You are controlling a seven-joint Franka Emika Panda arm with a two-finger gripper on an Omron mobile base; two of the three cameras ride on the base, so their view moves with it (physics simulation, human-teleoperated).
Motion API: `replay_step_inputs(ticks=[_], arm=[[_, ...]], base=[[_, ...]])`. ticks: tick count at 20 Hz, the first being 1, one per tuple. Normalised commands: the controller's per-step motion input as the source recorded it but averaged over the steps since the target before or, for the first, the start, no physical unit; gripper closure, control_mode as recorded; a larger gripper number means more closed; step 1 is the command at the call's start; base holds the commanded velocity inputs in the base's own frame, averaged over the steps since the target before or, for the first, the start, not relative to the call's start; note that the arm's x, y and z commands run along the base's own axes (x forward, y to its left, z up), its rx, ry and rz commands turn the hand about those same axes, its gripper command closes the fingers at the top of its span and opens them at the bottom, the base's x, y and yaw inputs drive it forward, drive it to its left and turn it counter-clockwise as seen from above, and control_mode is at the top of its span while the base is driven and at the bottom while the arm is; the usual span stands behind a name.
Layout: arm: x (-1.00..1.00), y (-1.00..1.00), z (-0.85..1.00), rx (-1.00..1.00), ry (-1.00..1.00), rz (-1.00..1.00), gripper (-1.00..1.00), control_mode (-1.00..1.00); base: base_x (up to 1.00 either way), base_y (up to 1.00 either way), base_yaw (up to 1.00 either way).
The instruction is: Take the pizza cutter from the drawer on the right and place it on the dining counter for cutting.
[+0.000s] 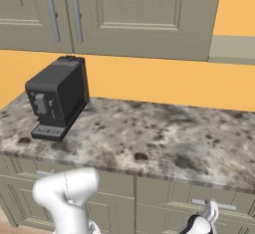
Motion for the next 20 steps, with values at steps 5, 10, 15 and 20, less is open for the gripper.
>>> replay_step_inputs(ticks=[5,10,15,20], arm=[[0.36,-0.02,-0.06,0.0,0.0,0.0,-1.0,-1.0],[0.1,-0.01,-0.08,0.0,-0.01,0.0,1.0,-1.0],[0.0,0.0,0.0,0.0,0.0,0.0,1.0,-1.0],[-0.02,0.0,0.0,0.0,0.0,0.0,1.0,-1.0]], base=[[0.0,0.0,0.0],[0.0,0.0,0.0],[0.0,0.0,0.0],[0.0,0.0,0.0]])
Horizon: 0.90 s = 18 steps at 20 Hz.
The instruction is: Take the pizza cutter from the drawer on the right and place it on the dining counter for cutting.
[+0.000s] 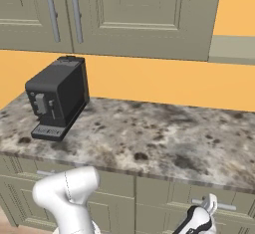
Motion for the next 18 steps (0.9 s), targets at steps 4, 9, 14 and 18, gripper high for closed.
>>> replay_step_inputs(ticks=[4,9,14,18], arm=[[-0.42,-0.08,-0.01,0.0,0.0,0.0,1.0,-1.0],[-0.69,-0.32,0.0,0.0,0.0,-0.03,1.0,-1.0],[-0.67,-0.34,0.0,0.0,0.0,-0.02,1.0,-1.0],[-0.76,-0.42,0.0,0.0,0.0,0.0,1.0,-1.0]], base=[[0.0,0.0,0.0],[0.0,0.0,0.0],[0.0,0.0,0.0],[0.0,0.0,0.0]])
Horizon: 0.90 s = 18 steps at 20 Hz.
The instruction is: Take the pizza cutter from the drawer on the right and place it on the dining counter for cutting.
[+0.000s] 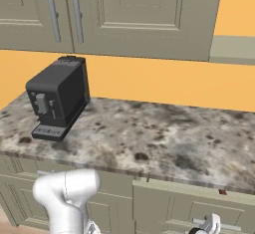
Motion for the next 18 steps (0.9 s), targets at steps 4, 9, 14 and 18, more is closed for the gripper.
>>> replay_step_inputs(ticks=[4,9,14,18], arm=[[-0.71,-0.41,0.0,0.0,0.0,-0.01,1.0,-1.0],[-0.7,-0.42,0.0,0.0,0.0,0.0,1.0,-1.0],[-0.75,-0.45,-0.01,0.0,0.0,0.0,1.0,-1.0],[-0.79,-0.46,-0.01,0.0,0.0,0.0,1.0,-1.0]], base=[[0.0,0.0,0.0],[0.0,0.0,0.0],[0.0,0.0,0.0],[0.0,0.0,0.0]])
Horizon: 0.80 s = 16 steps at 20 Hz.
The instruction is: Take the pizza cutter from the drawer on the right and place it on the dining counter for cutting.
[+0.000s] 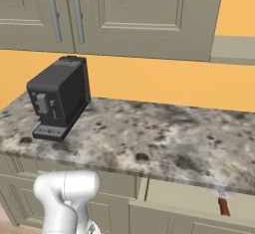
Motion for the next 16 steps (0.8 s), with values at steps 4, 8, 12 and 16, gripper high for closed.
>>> replay_step_inputs(ticks=[4,8,12,16], arm=[[-0.79,-0.48,-0.03,0.0,0.0,0.0,1.0,-1.0],[-0.79,-0.47,-0.05,0.0,0.0,0.0,1.0,-1.0],[-0.77,-0.45,-0.07,0.0,0.0,0.0,1.0,-1.0],[-0.61,-0.44,-0.02,0.0,0.0,0.0,1.0,-1.0]], base=[[0.0,0.0,0.0],[0.0,0.0,0.0],[0.0,0.0,0.0],[0.0,0.0,0.0]])
